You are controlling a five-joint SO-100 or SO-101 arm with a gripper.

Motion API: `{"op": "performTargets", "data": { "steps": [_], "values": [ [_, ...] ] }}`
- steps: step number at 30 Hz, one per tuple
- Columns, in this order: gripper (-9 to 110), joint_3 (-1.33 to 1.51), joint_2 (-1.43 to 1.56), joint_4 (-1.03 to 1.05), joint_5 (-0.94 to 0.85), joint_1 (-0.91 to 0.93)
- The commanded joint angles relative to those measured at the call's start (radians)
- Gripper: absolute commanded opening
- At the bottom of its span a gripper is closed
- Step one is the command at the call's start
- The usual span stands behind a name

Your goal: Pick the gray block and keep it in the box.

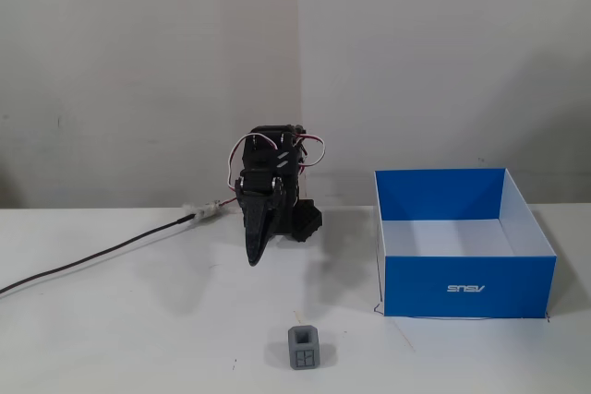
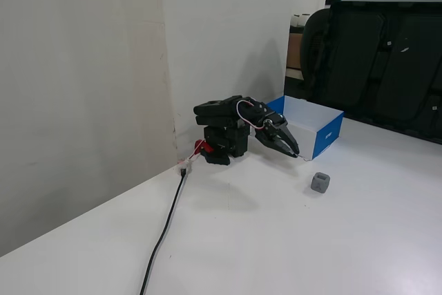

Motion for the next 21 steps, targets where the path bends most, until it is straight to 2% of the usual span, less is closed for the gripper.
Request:
{"op": "performTargets", "data": {
  "steps": [1, 21],
  "values": [
    [0, 0.006, 0.155, -0.021, 0.005, 0.002],
    [1, 0.008, 0.155, -0.023, -0.008, -0.012]
  ]
}}
